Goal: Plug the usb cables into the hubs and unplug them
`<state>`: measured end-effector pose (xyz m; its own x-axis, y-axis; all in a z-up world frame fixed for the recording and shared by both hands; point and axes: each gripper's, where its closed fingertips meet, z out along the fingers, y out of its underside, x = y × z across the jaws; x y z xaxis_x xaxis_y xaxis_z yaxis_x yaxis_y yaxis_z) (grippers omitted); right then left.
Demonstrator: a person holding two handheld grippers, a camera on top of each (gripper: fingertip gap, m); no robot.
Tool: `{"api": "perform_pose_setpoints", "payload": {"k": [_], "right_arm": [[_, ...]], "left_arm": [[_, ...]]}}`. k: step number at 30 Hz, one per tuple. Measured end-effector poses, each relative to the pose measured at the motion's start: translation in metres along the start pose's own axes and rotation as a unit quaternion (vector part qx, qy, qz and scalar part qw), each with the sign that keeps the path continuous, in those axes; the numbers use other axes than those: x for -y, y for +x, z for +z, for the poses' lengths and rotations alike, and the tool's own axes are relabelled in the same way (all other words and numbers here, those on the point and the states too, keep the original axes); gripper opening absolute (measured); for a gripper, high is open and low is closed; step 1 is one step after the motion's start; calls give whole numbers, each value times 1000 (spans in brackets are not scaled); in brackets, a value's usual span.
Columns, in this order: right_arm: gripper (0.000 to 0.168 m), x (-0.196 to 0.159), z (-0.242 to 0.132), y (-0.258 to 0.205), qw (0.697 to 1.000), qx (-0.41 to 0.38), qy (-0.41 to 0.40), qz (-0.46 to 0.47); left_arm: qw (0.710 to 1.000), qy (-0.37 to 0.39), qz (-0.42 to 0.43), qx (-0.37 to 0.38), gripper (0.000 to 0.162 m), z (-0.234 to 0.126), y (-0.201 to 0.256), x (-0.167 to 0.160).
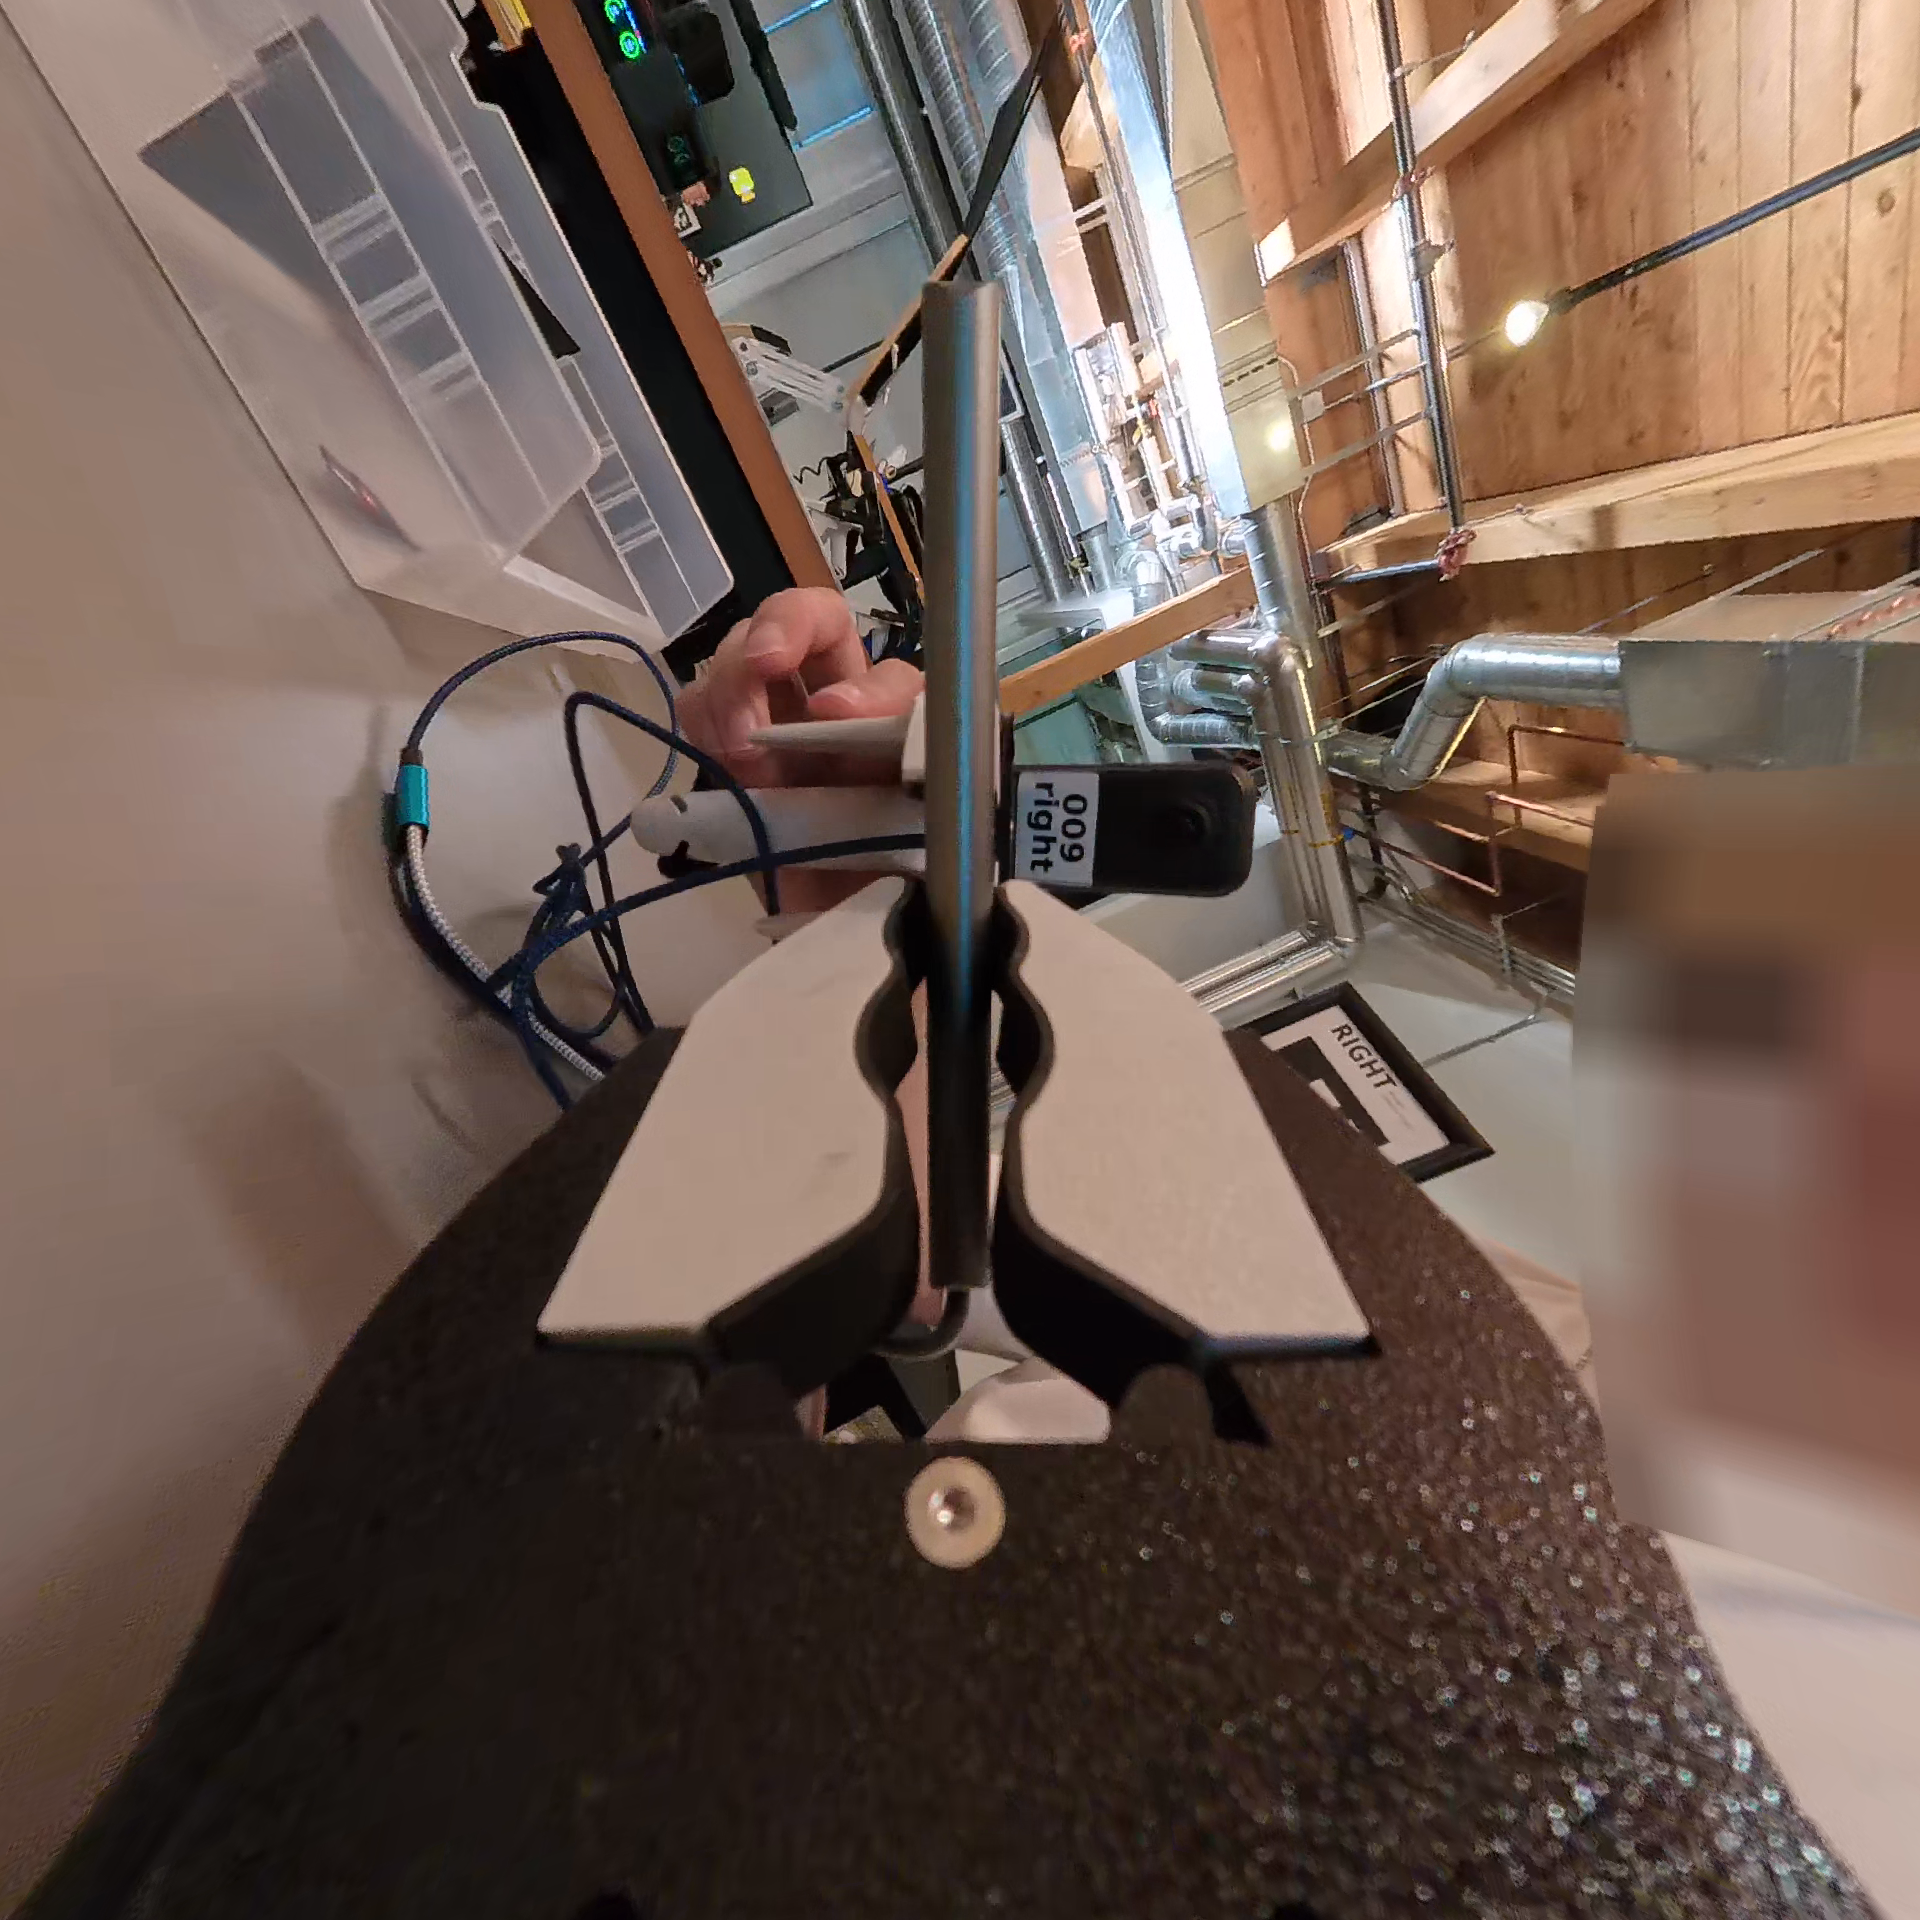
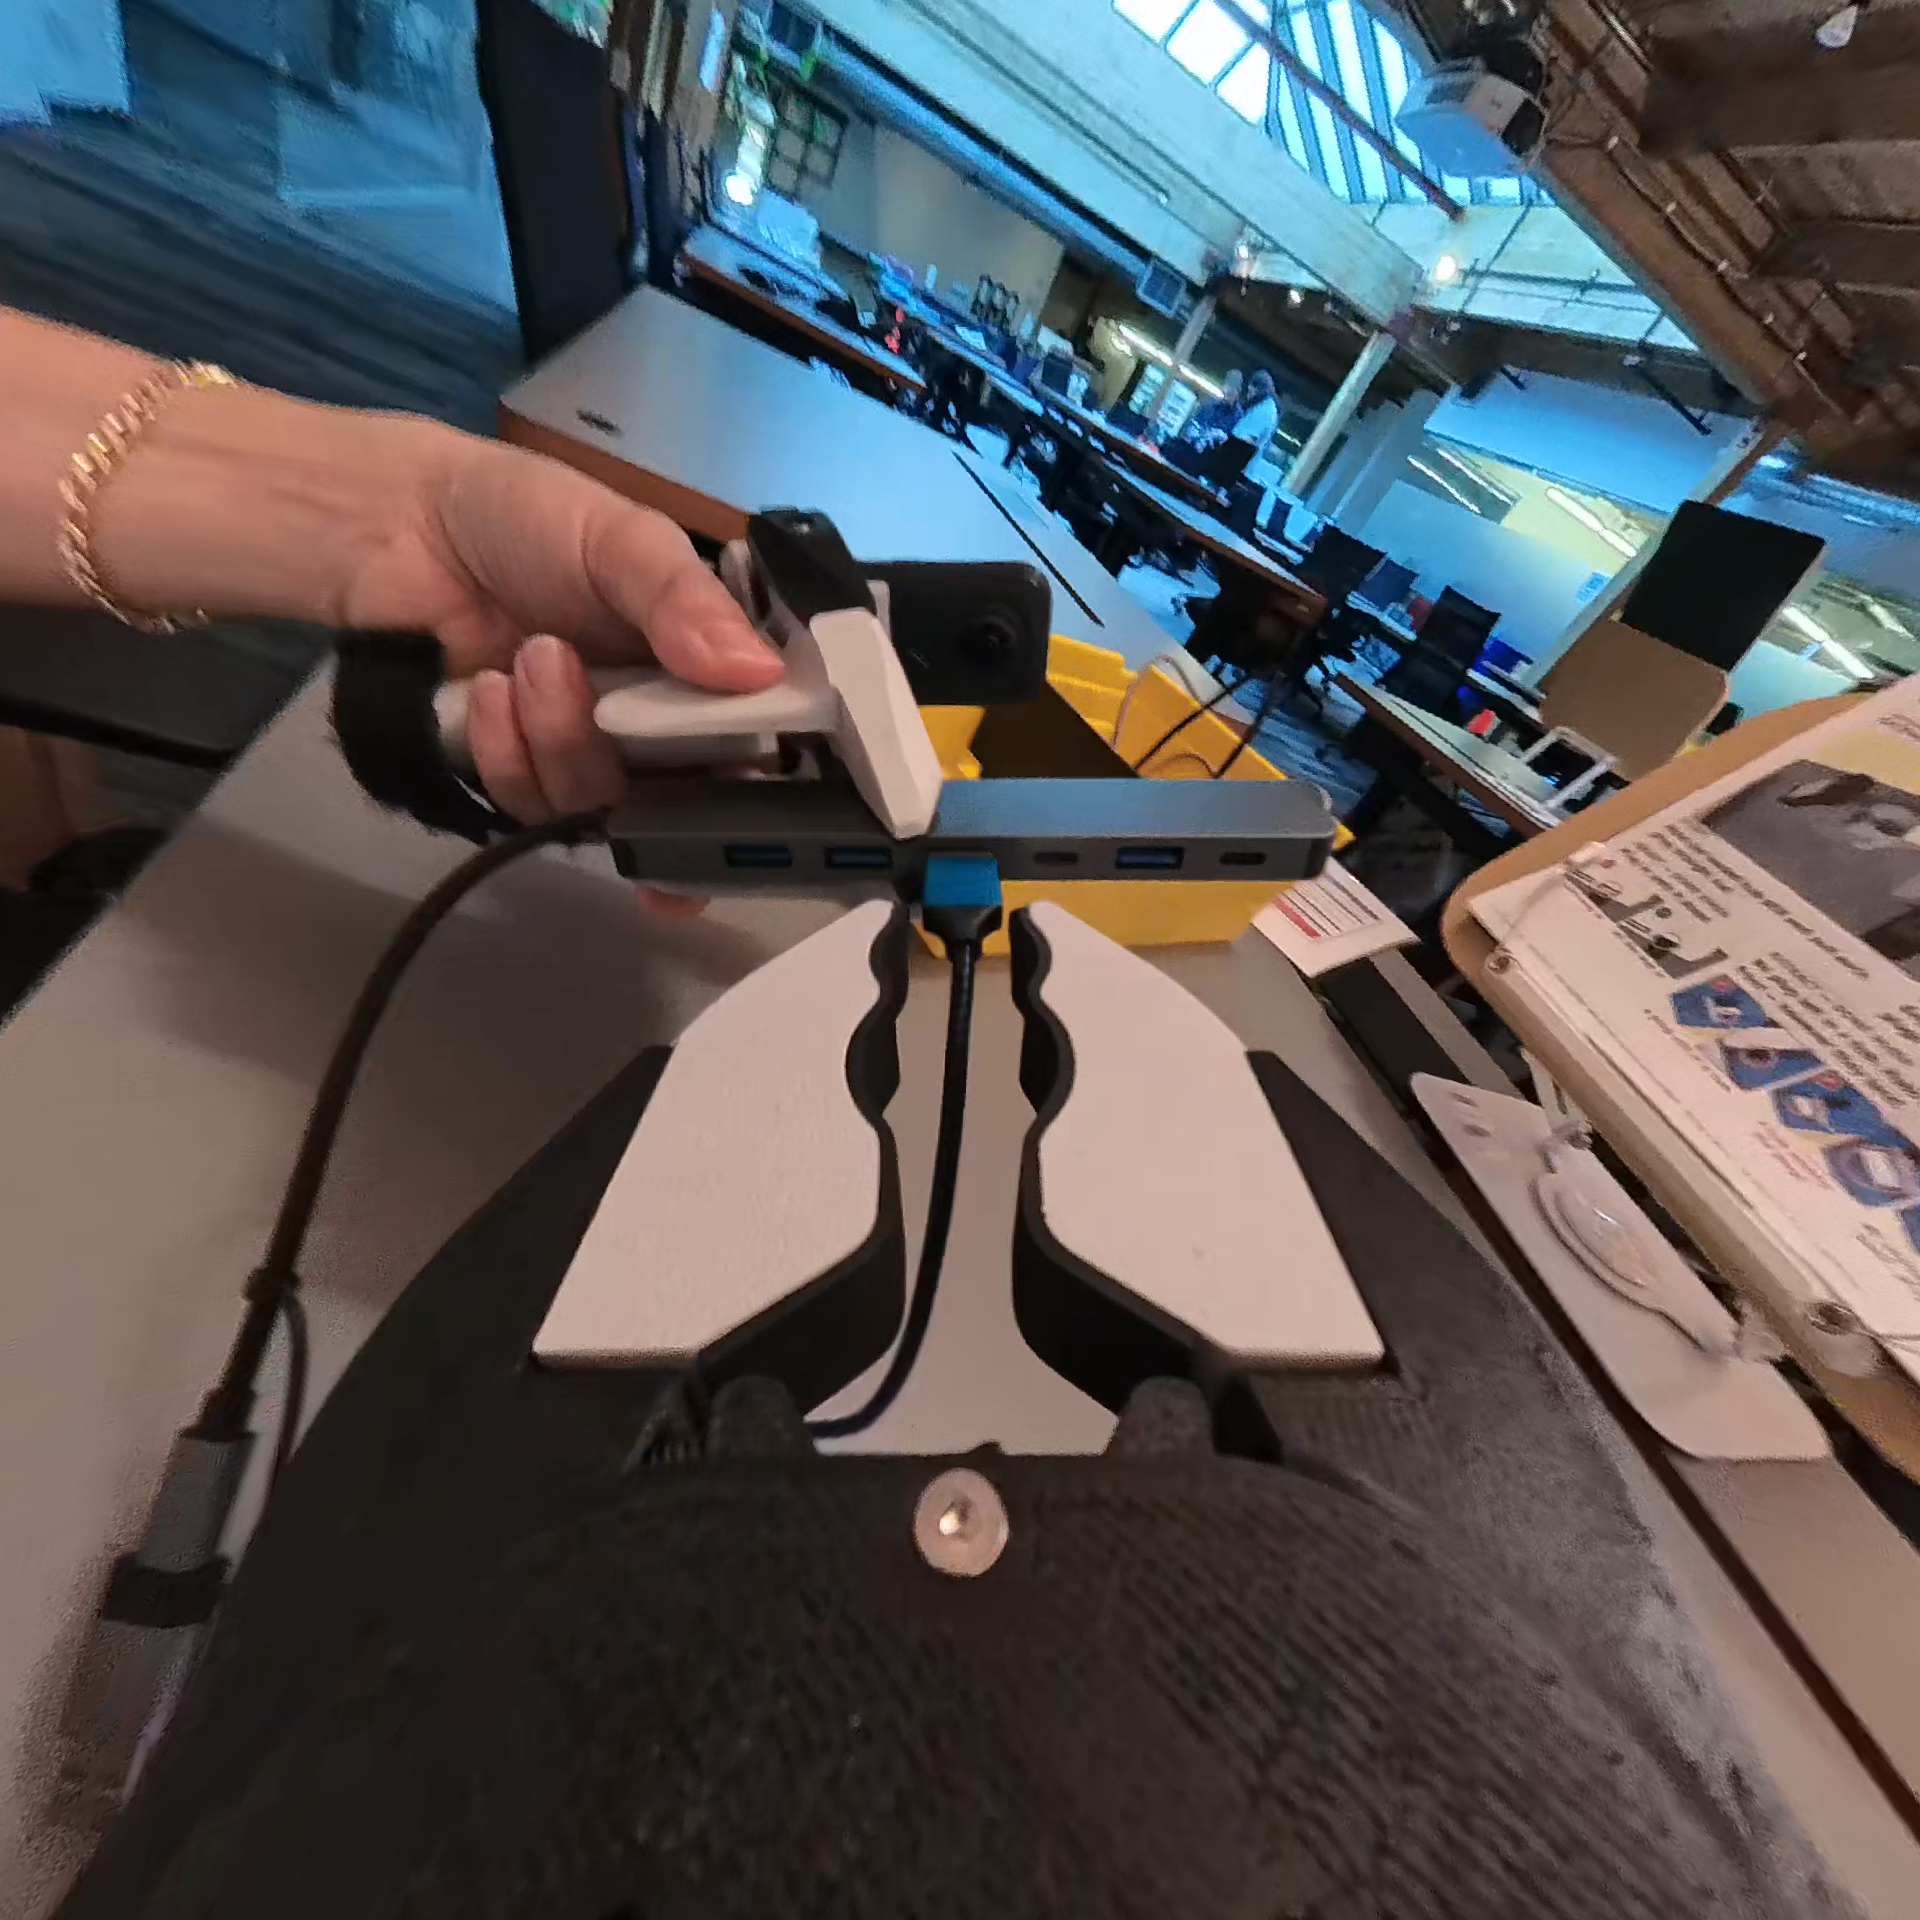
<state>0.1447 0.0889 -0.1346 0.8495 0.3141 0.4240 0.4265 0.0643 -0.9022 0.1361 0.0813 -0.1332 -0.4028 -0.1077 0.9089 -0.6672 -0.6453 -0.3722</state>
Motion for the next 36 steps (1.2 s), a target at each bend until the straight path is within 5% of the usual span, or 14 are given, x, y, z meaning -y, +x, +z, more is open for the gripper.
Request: {"api": "perform_pose_setpoints", "payload": {"k": [22, 36], "right_arm": [[15, -20, 9, -2, 999, -15, 49, -5], [0, -27, 5, 5, 996, -10, 45, 76]], "left_arm": [[995, 38, -83, 26, 10, -7, -29, 0], [995, 78, -38, 57, 10, -26, -33, 12]]}}
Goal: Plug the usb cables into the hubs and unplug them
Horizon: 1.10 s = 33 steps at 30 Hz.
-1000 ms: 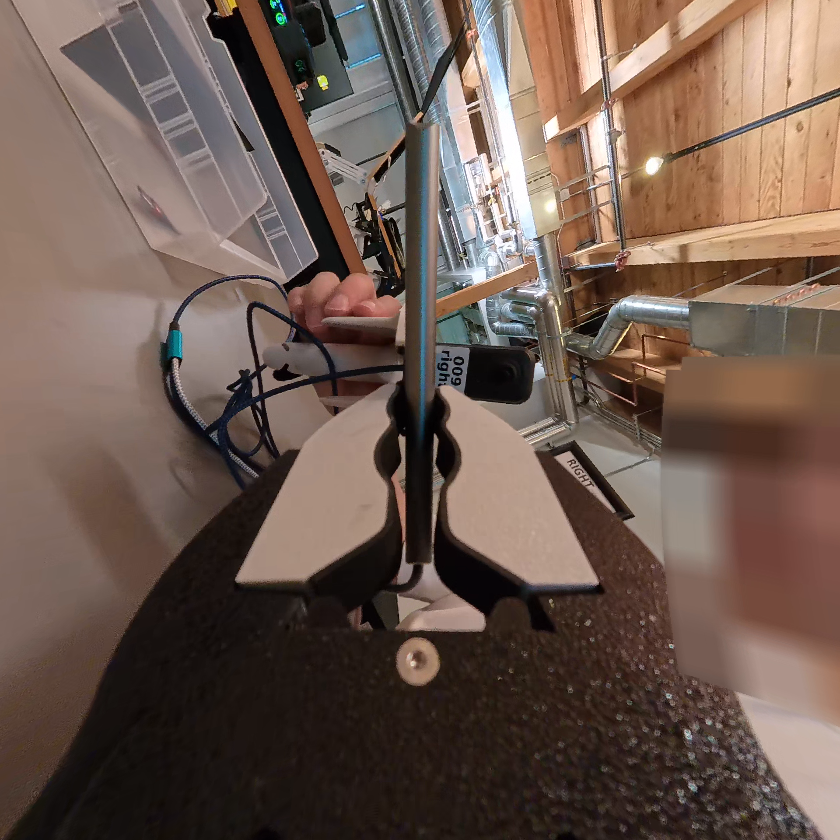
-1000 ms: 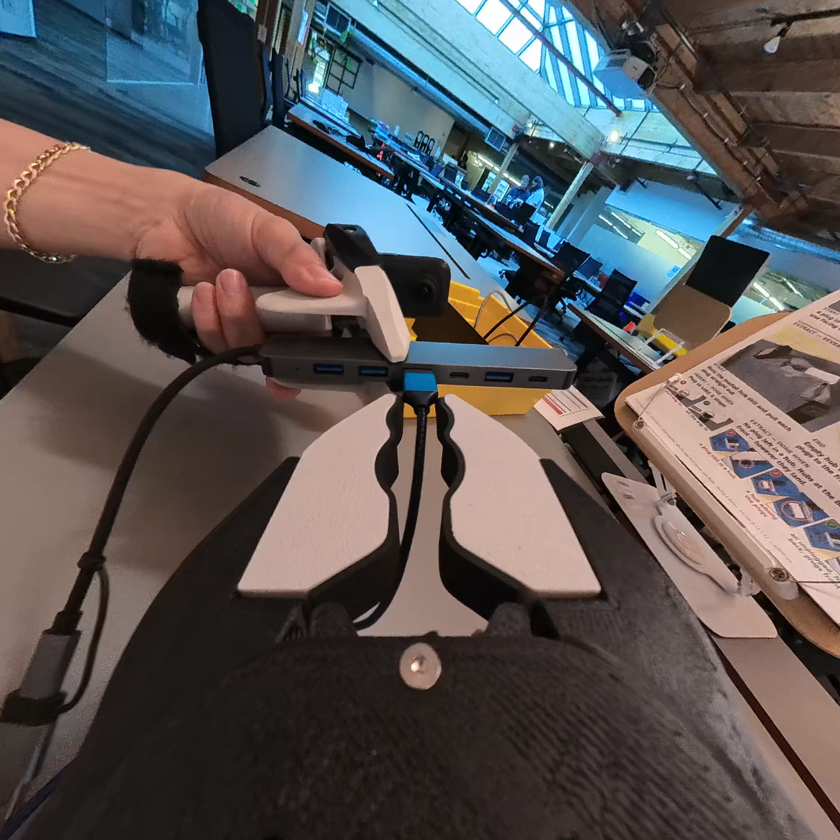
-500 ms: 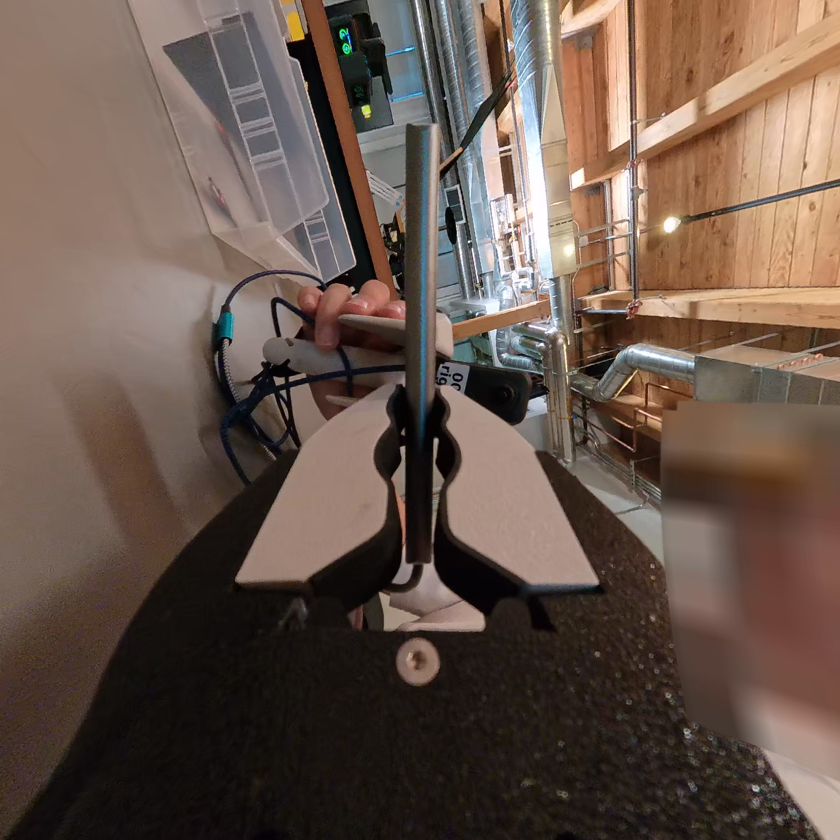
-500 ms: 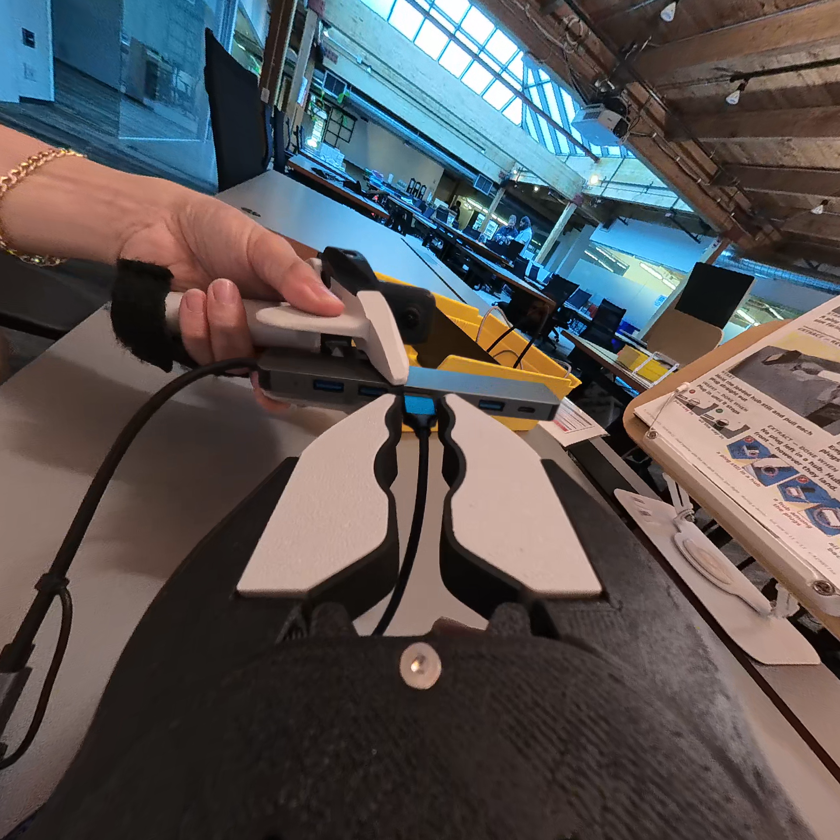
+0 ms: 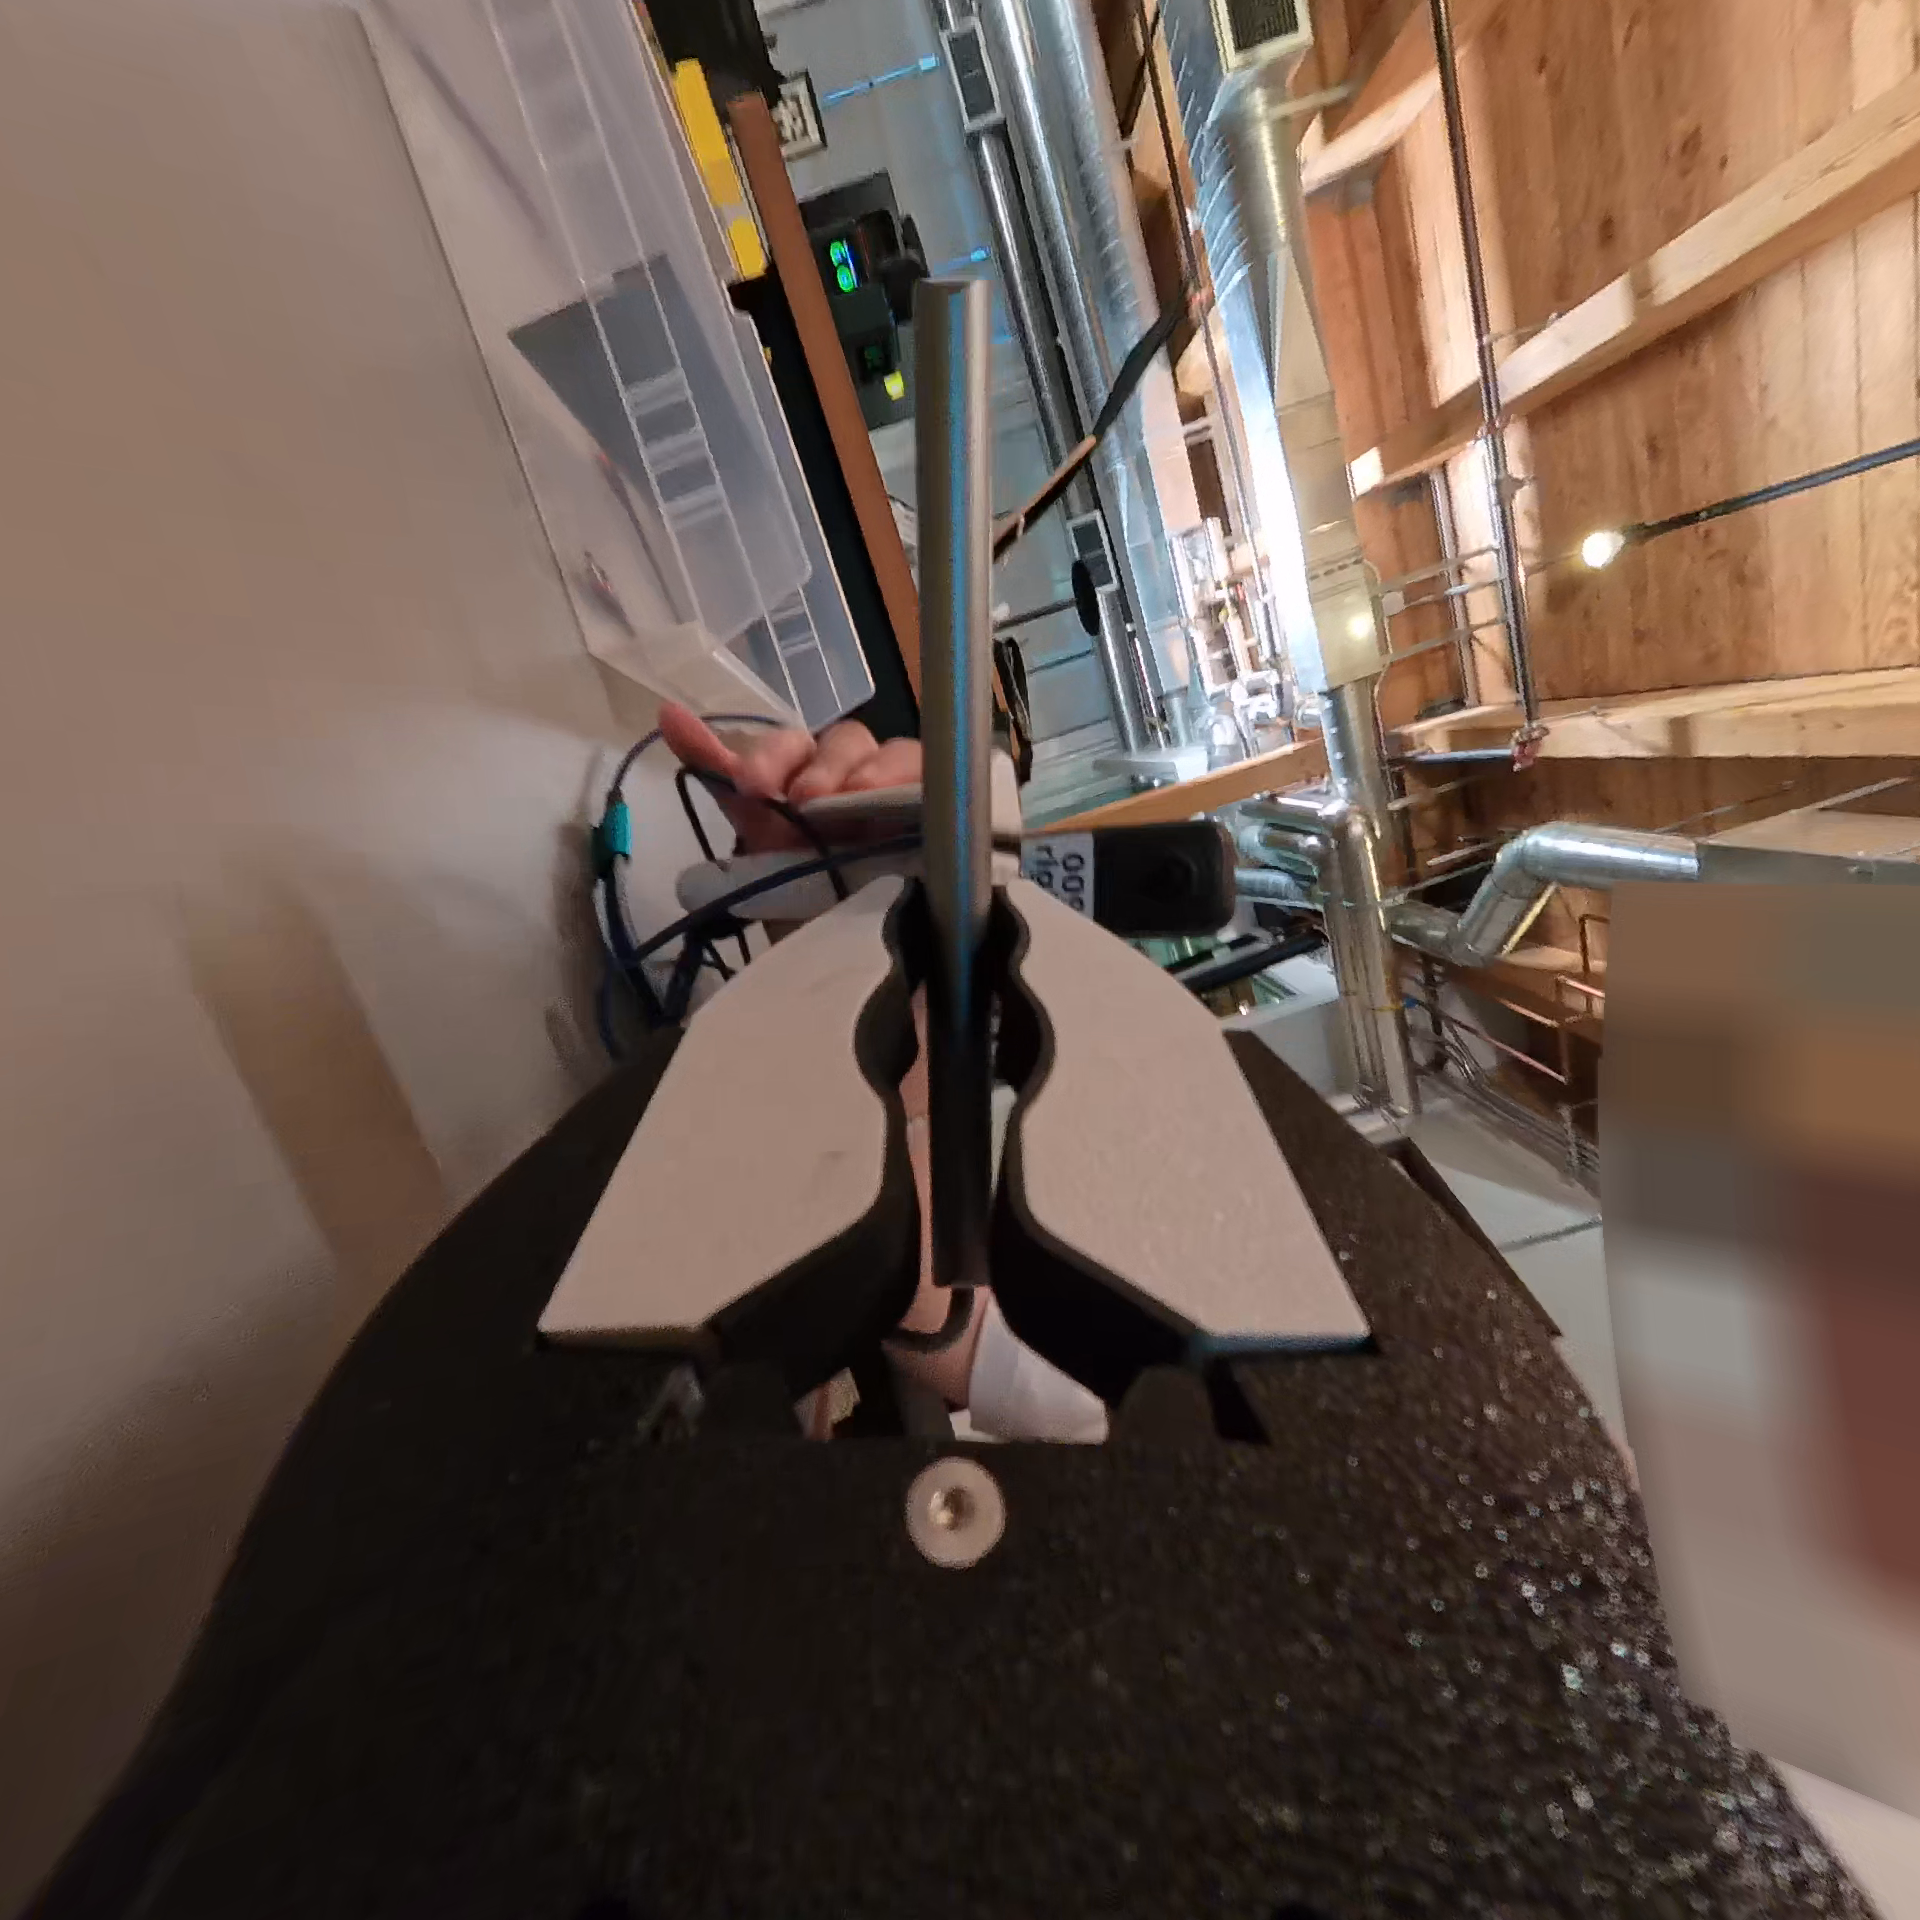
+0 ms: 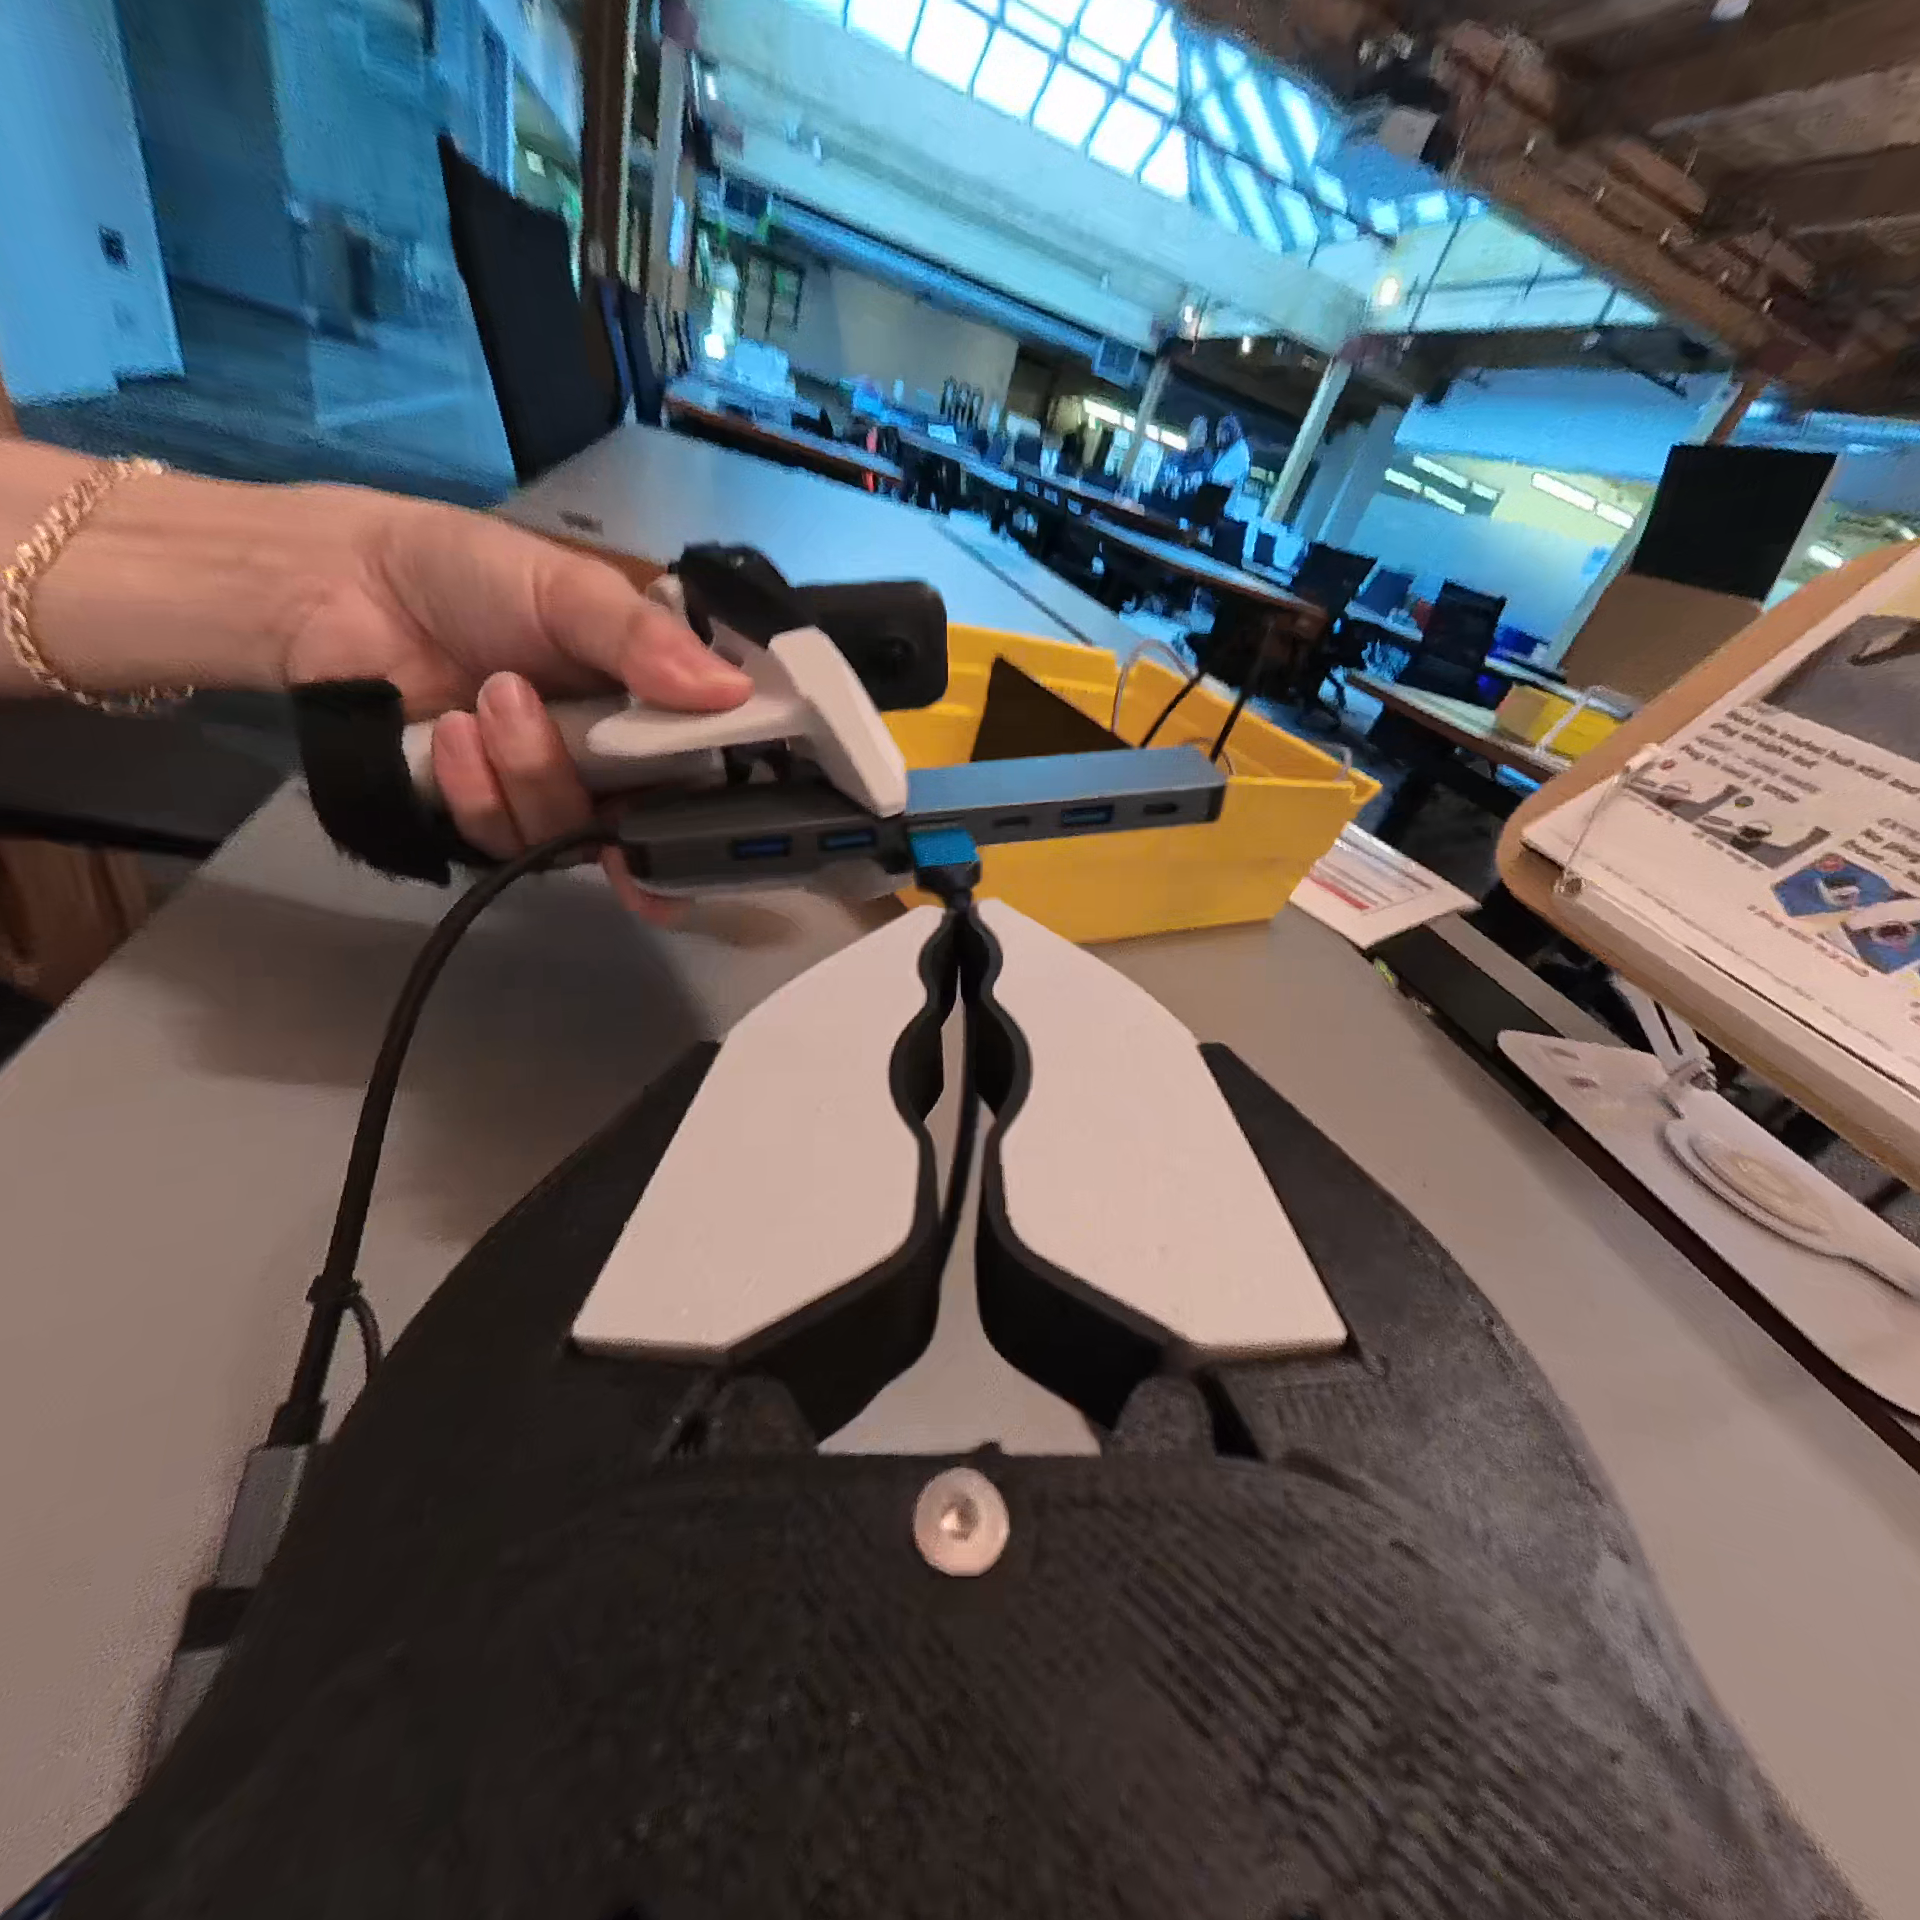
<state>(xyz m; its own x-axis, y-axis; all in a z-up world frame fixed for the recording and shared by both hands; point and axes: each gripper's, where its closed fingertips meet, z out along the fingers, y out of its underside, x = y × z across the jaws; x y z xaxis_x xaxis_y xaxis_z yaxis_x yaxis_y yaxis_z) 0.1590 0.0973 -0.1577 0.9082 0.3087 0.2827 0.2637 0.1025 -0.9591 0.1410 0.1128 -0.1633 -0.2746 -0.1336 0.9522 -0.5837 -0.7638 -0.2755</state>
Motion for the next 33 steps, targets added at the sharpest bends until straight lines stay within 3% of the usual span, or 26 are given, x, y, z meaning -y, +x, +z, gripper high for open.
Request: {"api": "perform_pose_setpoints", "payload": {"k": [10, 33], "right_arm": [[18, -2, 8, -15, 999, 32, -3, -2], [15, -17, 12, -12, 994, 21, -90, -57]], "left_arm": [[998, -41, -29, -32, 10, 17, 0, -22], [1000, 1, -3, -26, 10, 14, -12, -15]]}}
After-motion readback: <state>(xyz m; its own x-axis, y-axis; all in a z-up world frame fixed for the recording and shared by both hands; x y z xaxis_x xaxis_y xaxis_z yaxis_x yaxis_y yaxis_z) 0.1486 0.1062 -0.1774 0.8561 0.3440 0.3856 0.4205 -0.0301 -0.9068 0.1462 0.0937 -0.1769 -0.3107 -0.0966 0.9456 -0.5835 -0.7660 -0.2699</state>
